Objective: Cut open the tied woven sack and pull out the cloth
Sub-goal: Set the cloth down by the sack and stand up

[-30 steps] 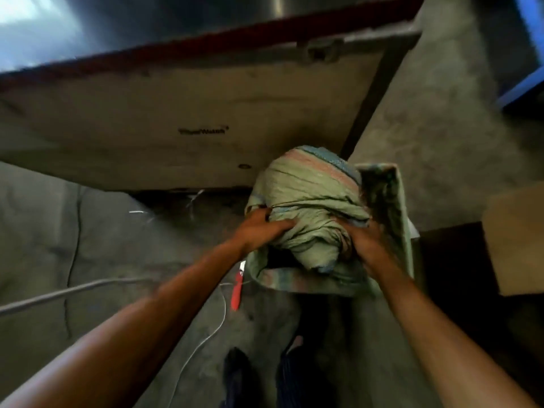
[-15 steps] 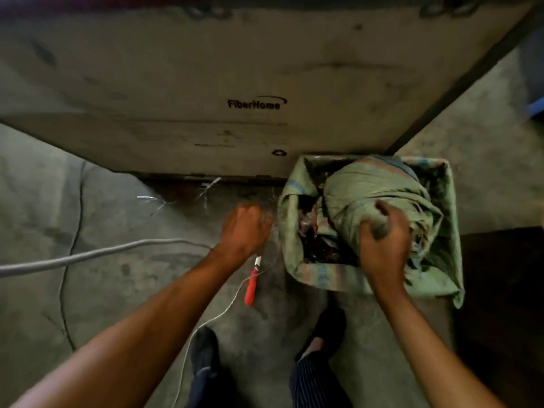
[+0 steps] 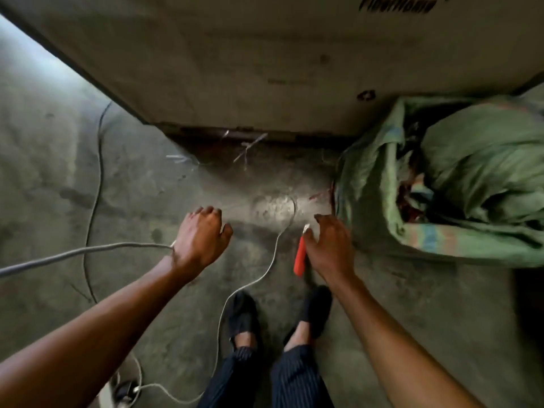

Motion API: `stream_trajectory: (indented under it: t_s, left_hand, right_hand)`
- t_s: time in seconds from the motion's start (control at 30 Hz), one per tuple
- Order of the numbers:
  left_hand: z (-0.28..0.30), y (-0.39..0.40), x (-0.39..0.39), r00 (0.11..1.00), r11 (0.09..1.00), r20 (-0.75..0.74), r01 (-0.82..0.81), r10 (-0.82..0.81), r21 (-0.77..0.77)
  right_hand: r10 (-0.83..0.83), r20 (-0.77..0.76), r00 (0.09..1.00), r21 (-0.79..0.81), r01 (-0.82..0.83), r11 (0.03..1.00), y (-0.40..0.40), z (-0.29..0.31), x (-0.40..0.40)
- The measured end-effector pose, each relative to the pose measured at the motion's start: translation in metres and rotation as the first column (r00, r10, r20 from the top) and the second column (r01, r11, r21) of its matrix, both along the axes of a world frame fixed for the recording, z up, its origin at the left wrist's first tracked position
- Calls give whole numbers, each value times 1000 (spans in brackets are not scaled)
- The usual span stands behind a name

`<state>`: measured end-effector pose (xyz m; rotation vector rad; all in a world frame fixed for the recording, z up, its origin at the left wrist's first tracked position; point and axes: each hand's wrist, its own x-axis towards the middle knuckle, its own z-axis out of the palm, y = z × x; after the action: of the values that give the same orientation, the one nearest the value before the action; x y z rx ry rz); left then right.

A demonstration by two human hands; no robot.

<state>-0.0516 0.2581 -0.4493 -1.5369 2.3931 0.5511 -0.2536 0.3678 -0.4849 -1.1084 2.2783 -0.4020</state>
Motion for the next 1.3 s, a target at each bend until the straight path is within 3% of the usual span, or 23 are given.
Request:
stream_trajectory:
  t_s: [0.17, 0.37, 0.5, 0.63, 0.8, 0.9, 1.0, 1.2, 1.3]
  left_hand:
    - [-102, 29, 4, 999, 997, -11, 45, -44, 65]
    - [-233, 48, -17, 991, 990, -92, 107, -98, 94]
    - [-275, 55, -14, 990, 989, -106, 108, -98, 96]
    - [-272, 57, -6, 984, 986, -132, 130, -116, 102]
    - [-195, 43, -5, 967, 985, -200, 167, -156, 36]
    - [-109, 19, -26, 946, 982, -265, 179, -187, -55]
    - [6, -16, -46, 931, 986, -346, 63, -112, -151]
    - [240, -53, -36, 912, 942, -407, -86, -57, -325]
    - [323, -58, -20, 876, 912, -481, -208, 14, -353]
  right_hand:
    - [90, -104, 991, 225, -64, 972, 29, -107, 13]
    - [51, -107, 993, 390, -5, 921, 43, -243, 22]
    - [-40, -55, 998, 484, 61, 873, 43, -298, 36]
    - [-174, -34, 984, 480, 169, 861, 38, -304, 40]
    - [-310, 167, 936, 403, 221, 888, 18, -230, 35]
    - [-351, 322, 880, 311, 252, 916, -10, -151, 25]
    - [-349, 445, 825, 174, 303, 937, -39, -41, 19]
    - [-202, 417, 886, -97, 265, 960, -61, 208, 25]
    - [-129, 332, 935, -216, 209, 954, -65, 310, 27]
